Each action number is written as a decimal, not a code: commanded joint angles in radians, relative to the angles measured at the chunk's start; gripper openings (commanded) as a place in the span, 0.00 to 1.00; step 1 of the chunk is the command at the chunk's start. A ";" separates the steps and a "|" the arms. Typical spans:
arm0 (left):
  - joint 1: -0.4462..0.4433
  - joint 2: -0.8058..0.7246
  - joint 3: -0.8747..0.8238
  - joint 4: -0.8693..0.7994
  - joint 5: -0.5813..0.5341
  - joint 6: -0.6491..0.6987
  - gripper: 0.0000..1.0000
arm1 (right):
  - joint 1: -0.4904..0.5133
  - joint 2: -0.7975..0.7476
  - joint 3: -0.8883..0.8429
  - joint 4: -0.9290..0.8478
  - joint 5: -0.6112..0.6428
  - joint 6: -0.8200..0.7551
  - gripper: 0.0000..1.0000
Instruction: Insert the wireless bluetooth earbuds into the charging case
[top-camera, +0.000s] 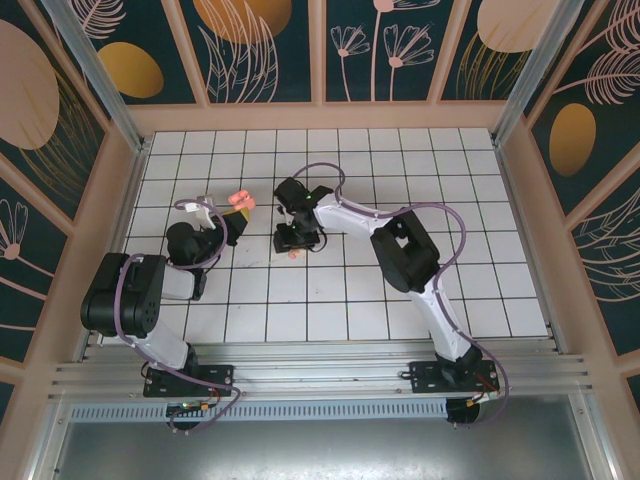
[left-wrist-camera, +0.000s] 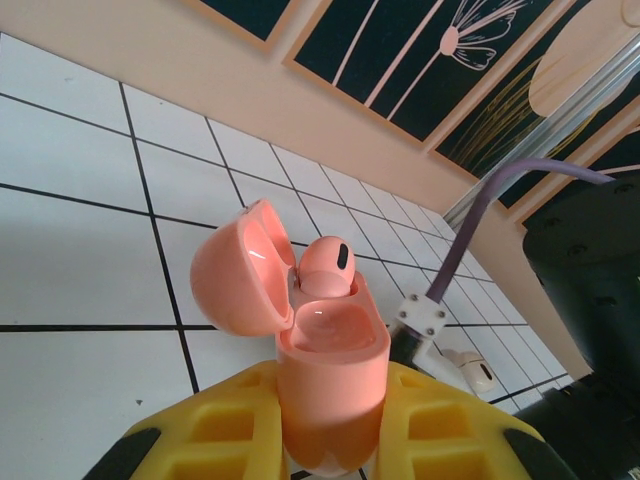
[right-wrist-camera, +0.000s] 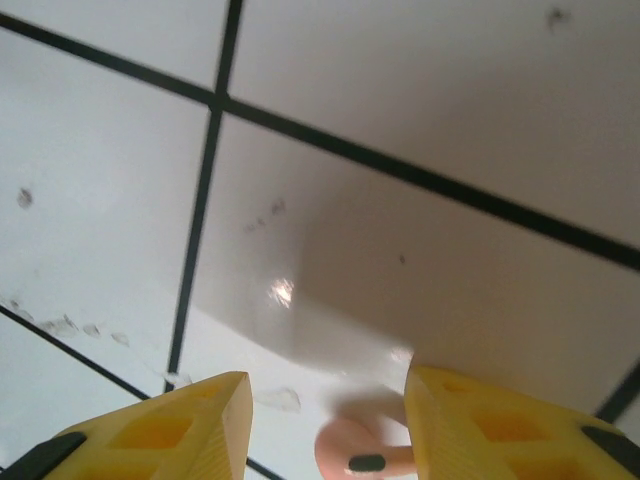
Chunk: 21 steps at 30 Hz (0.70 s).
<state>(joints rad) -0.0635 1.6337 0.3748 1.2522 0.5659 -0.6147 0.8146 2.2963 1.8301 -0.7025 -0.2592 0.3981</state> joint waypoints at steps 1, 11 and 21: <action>0.009 -0.015 0.020 0.015 0.017 -0.001 0.03 | 0.015 -0.068 -0.074 -0.044 0.011 0.007 0.46; 0.008 -0.067 0.001 -0.017 0.023 0.010 0.03 | 0.042 -0.098 -0.075 -0.064 0.022 0.023 0.45; 0.009 -0.107 -0.011 -0.055 0.007 0.023 0.03 | 0.043 -0.053 0.072 -0.211 0.193 0.002 0.46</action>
<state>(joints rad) -0.0635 1.5513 0.3695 1.1988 0.5671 -0.6094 0.8513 2.2383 1.8622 -0.8349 -0.1322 0.4046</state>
